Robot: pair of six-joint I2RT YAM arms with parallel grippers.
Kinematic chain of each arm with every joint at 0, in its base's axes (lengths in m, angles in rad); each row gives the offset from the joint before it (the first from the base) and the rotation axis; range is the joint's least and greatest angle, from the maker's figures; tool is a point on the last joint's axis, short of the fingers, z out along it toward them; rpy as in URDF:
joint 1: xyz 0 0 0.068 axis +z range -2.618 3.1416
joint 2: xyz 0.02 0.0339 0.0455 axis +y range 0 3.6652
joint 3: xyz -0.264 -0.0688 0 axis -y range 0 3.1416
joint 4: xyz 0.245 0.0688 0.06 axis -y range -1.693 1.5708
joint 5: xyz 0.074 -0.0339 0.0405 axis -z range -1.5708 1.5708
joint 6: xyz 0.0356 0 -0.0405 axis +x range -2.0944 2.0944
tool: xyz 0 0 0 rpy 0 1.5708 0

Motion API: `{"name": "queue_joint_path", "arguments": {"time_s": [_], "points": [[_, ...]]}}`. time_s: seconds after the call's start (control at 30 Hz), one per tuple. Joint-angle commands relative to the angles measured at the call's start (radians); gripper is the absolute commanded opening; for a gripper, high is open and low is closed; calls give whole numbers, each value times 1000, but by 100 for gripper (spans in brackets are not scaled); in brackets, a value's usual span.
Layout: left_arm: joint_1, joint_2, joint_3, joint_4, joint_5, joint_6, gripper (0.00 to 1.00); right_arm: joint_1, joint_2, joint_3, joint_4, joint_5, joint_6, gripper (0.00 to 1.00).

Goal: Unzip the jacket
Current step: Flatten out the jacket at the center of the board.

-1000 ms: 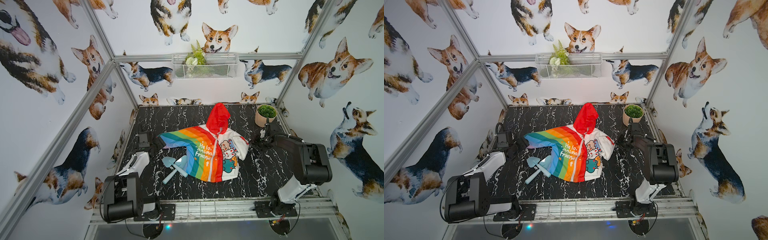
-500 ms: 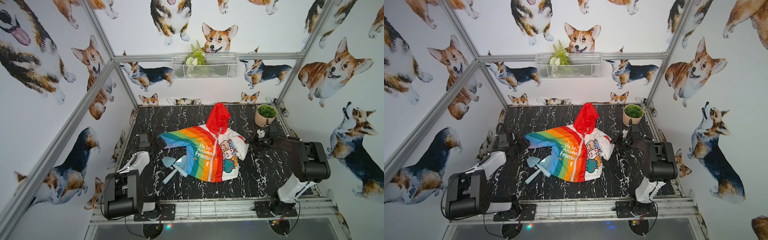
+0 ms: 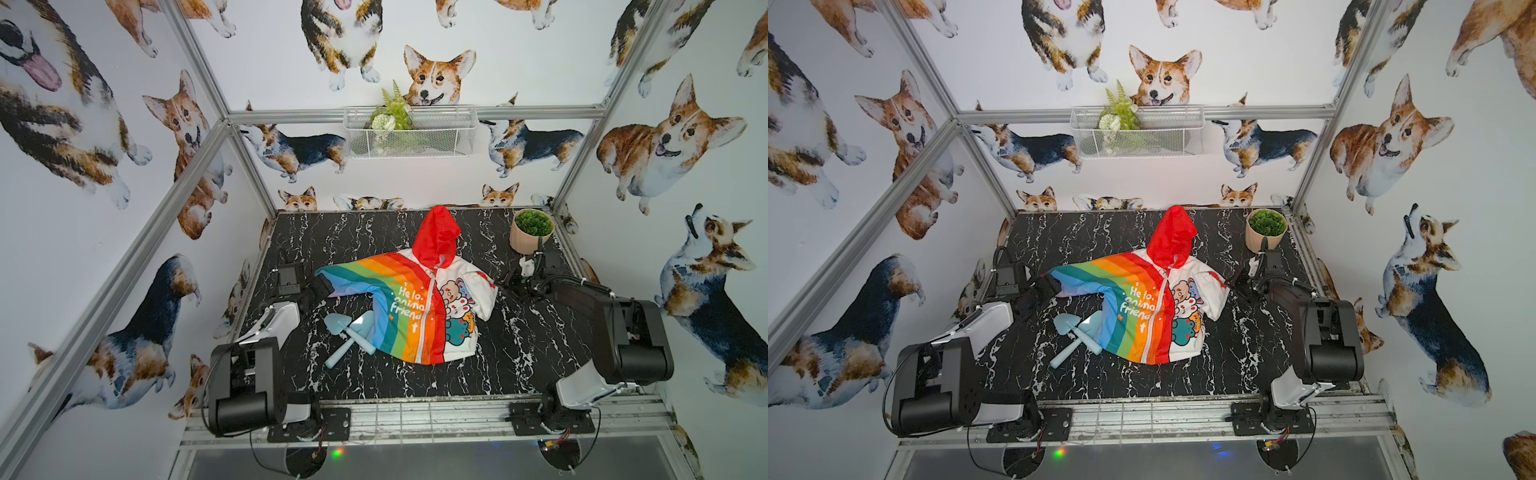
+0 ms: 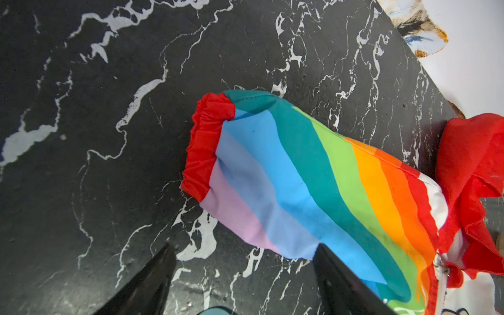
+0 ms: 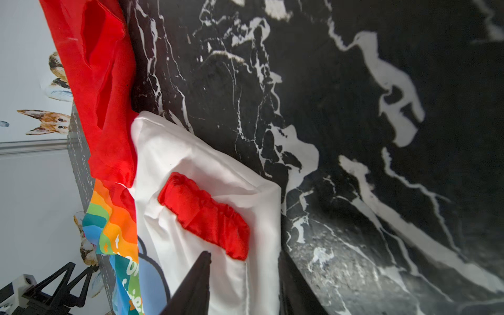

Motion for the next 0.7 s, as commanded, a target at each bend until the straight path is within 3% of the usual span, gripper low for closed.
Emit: {"name": "queue_joint_path", "arguments": {"time_s": [0.0, 0.1, 0.27, 0.57, 0.67], "points": [[3, 2, 4, 15, 4, -10, 82, 19, 42, 26, -3, -44, -12, 43], [3, 5, 5, 16, 3, -10, 82, 36, 64, 39, -8, -44, -20, 43], [3, 10, 6, 16, 5, -10, 82, 41, 66, 42, -12, -35, -25, 35], [3, -3, 4, 6, -17, -8, 82, 44, -13, 17, 3, -9, -12, 1], [5, -19, 0, 5, -26, -4, 84, 50, -133, -24, 21, 49, 2, 0]]}}
